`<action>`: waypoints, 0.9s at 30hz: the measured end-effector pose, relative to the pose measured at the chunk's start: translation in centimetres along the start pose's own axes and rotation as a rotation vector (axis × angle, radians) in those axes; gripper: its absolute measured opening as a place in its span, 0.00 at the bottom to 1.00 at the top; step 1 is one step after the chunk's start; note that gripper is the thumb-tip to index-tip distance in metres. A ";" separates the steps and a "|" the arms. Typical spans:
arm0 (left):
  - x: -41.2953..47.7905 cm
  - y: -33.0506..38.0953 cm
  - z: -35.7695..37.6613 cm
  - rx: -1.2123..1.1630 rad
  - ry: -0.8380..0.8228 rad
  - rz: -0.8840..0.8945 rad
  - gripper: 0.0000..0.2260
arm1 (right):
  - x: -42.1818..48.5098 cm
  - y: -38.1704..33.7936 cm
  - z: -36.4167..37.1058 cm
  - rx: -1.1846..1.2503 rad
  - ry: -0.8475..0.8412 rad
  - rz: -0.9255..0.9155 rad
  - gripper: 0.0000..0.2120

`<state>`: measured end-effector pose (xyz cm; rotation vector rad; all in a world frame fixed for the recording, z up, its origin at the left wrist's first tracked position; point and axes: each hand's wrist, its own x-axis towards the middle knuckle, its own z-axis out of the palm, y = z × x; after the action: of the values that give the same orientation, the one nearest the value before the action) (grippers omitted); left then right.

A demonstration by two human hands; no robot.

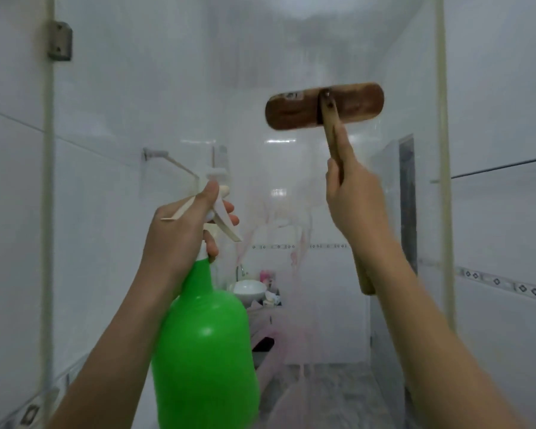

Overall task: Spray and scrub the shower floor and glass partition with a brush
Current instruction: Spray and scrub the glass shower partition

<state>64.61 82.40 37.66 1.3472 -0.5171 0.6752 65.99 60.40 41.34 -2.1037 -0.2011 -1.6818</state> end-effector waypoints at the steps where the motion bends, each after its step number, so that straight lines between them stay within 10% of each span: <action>1: -0.6 -0.4 -0.1 -0.012 0.010 -0.007 0.15 | -5.4 1.1 0.9 0.012 -0.025 0.026 0.29; 5: -3.2 -2.1 -1.2 -0.051 0.046 -0.030 0.11 | -20.0 1.9 1.4 0.059 -0.182 0.213 0.35; 12: -6.1 -4.4 -1.8 0.040 0.090 -0.083 0.14 | -4.3 1.0 0.7 0.026 -0.011 0.109 0.27; 18: -7.1 -6.1 -2.1 0.072 0.115 -0.124 0.16 | -20.4 -0.5 2.7 0.066 -0.212 0.202 0.30; 27: -8.3 -6.9 -3.6 0.104 0.180 -0.118 0.21 | -13.9 -2.9 3.3 0.123 -0.200 0.178 0.28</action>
<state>63.43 84.14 26.52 1.3871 -0.2585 0.7263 64.33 66.56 28.23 -2.1281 -0.1683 -1.3248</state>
